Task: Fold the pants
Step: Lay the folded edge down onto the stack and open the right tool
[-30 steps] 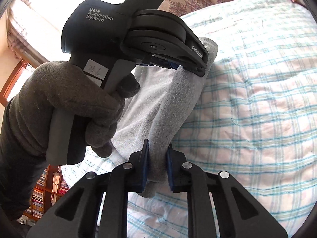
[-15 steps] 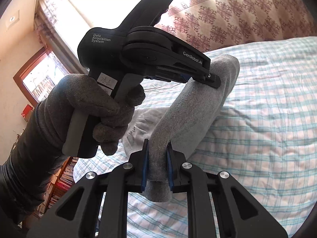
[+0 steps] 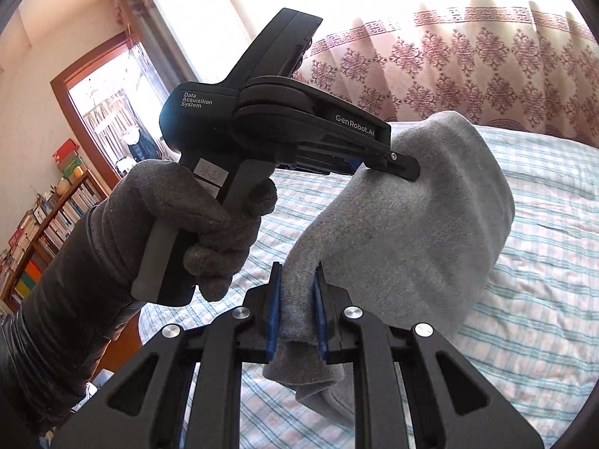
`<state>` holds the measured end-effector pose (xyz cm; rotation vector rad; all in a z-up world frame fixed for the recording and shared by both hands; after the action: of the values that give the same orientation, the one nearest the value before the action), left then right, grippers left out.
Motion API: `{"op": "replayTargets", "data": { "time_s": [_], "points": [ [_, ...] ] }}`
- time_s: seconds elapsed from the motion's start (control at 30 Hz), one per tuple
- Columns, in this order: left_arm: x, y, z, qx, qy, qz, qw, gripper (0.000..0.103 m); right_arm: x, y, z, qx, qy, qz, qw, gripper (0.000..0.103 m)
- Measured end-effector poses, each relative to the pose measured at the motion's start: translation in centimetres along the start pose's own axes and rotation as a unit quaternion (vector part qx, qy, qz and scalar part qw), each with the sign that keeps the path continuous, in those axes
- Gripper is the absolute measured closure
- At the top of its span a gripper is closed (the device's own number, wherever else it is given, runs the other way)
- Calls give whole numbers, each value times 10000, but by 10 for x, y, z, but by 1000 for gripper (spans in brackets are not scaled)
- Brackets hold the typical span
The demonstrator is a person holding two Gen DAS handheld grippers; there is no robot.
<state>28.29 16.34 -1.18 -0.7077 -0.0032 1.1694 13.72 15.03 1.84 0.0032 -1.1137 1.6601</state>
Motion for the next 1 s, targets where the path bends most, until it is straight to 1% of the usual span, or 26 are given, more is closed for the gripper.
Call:
{"op": "replayTargets", "data": {
  "time_s": [0.13, 0.27, 0.5, 0.6, 0.63, 0.67, 0.7, 0.77, 0.87, 0.9, 0.97, 1.0],
  "points": [
    [53, 14, 6, -125, 98, 421, 9990, 87, 11, -7, -41, 180, 1, 171, 9997, 88],
    [96, 31, 5, -181, 41, 710, 9973, 87, 20, -5, -76, 399, -21, 271, 9988, 88],
    [148, 56, -1, -176, -31, 955, 9953, 87, 29, 8, -126, 775, -104, 298, 9965, 88],
    [164, 70, -10, -132, -56, 1013, 9948, 86, 23, 15, -138, 995, -158, 217, 9947, 83],
    [167, 74, -13, -127, -80, 1032, 9945, 84, 22, 19, -137, 1044, -210, 199, 9941, 76],
    [172, 80, -16, -106, -188, 1057, 9942, 78, 19, 20, -135, 1051, -225, 189, 9940, 69],
    [177, 84, -18, -86, -317, 1084, 9936, 74, 17, 21, -131, 1002, -229, 208, 9945, 57],
    [185, 90, -19, -61, -648, 1089, 9919, 60, 6, 19, -121, 898, -155, 224, 9956, 56],
    [189, 93, -11, -87, -930, 989, 9907, 51, -25, 10, -109, 750, 159, 52, 9970, 56],
    [189, 93, -6, -74, -1173, 922, 9888, 48, -40, 5, -105, 672, 342, 11, 9972, 56],
    [183, 92, 7, -55, -1690, 633, 9836, 47, -71, -5, -100, 560, 725, -128, 9957, 56],
    [177, 91, 13, -46, -1903, 449, 9807, 46, -71, -5, -100, 560, 725, -128, 9957, 56]
  ]
}}
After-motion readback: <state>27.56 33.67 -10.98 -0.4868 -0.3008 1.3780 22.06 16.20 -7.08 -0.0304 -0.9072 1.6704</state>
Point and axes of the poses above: each gripper's, at about its wrist camera, not at the fingertips, and z roughly against the way its jaws point, x to its left, y to its underside, the point moved 9 cm from there along -z, roughly the way its jaws point, and after that the axes turned 8 degrees about -z, right-handed, at the moved point
